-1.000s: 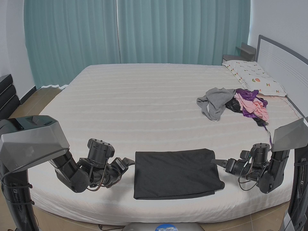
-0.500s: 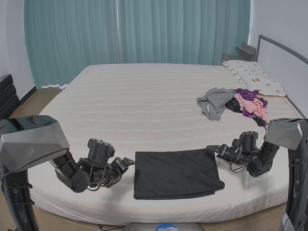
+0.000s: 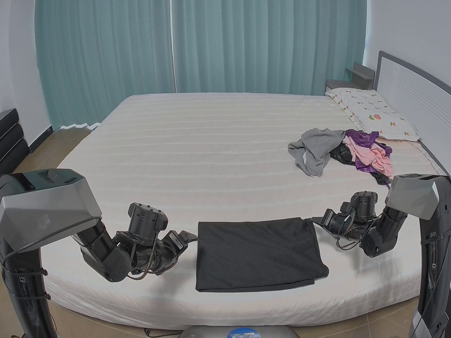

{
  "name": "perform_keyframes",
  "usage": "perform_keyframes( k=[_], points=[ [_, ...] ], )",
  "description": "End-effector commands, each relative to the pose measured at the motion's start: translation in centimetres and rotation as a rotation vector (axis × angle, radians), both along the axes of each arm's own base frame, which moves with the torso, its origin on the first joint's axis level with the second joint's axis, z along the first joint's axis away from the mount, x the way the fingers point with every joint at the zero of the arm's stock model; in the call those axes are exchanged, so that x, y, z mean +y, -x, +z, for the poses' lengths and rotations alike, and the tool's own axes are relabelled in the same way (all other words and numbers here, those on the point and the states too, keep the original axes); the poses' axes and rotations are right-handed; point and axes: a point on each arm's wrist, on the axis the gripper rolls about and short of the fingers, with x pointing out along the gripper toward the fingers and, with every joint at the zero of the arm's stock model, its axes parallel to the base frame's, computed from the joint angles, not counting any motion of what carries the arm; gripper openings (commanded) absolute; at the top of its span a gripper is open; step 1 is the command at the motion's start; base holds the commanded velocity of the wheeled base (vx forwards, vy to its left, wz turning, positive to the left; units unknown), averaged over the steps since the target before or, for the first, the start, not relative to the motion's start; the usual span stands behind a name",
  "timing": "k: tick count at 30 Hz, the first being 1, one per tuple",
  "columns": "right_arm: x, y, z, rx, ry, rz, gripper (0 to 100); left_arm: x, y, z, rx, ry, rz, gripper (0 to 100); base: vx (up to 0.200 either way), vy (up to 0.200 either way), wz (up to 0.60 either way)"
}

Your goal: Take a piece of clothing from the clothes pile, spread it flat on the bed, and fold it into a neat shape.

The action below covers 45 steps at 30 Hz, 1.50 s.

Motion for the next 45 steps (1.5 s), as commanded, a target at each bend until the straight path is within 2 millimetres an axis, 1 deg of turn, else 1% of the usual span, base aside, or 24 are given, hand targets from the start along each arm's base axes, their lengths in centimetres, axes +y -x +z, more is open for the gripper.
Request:
perform_keyframes(
  k=[1, 6, 12, 15, 43, 45],
  points=[
    [-0.5, -0.1, 0.0, -0.003, 0.001, -0.014, 0, 0.0, 0.0, 0.0, 0.001, 0.0, -0.001, 100, 0.0, 0.0, 0.0],
    [-1.0, -0.3, 0.1, -0.007, -0.001, -0.027, 0, 0.0, 0.0, 0.0, 0.001, 0.0, -0.001, 100, 0.0, 0.0, 0.0],
    [-1.0, -0.3, 0.1, -0.007, -0.001, -0.027, 0, 0.0, 0.0, 0.0, 0.001, 0.0, -0.001, 100, 0.0, 0.0, 0.0],
    [-1.5, -0.4, 0.0, -0.006, -0.001, -0.041, 0, 0.0, 0.0, 0.0, 0.001, 0.0, -0.001, 100, 0.0, 0.0, 0.0],
    [-1.9, -0.9, -1.0, 0.006, 0.003, -0.057, 0, 0.0, 0.0, -0.1, 0.001, -0.004, -0.004, 100, 0.0, 0.0, 0.0],
    [-2.3, -1.0, -1.0, 0.012, 0.005, -0.065, 0, 0.0, 0.0, -0.1, -0.001, -0.003, -0.004, 100, 0.0, 0.0, 0.0]
  ],
)
